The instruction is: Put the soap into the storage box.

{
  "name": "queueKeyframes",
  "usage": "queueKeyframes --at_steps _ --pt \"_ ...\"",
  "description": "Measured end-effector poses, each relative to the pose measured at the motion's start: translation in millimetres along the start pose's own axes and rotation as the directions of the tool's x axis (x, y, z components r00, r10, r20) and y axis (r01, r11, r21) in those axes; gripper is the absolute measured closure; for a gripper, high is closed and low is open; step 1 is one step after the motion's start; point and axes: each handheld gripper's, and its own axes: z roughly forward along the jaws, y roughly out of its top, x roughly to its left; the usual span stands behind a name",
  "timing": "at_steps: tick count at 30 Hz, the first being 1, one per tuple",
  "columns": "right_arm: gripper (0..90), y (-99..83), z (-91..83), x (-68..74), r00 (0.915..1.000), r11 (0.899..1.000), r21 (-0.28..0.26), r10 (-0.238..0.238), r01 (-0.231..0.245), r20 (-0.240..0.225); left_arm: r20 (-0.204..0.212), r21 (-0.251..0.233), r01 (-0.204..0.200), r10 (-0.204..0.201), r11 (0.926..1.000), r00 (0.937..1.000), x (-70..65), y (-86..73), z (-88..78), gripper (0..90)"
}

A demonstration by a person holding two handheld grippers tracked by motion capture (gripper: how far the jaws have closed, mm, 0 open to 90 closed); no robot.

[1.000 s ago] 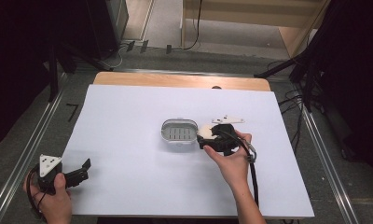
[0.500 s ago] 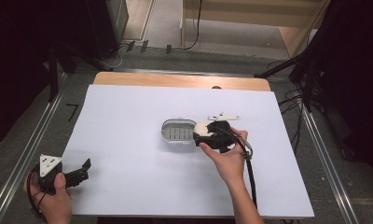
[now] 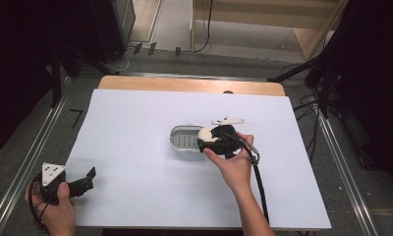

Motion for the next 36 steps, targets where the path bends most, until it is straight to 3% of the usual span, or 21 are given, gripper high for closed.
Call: queueKeyframes --at_steps 11,36 --pt "25.6 11.0 11.1 12.4 0.9996 1.0 0.01 -0.026 0.026 -0.015 -0.002 0.0 -0.002 0.002 1.0 1.0 -0.5 -0.1 0.0 0.0" --pt "25.6 19.1 35.2 27.4 0.9993 0.999 0.05 -0.021 0.022 -0.032 0.002 -0.004 0.004 -0.004 1.0 1.0 0.1 -0.2 -0.3 0.0"
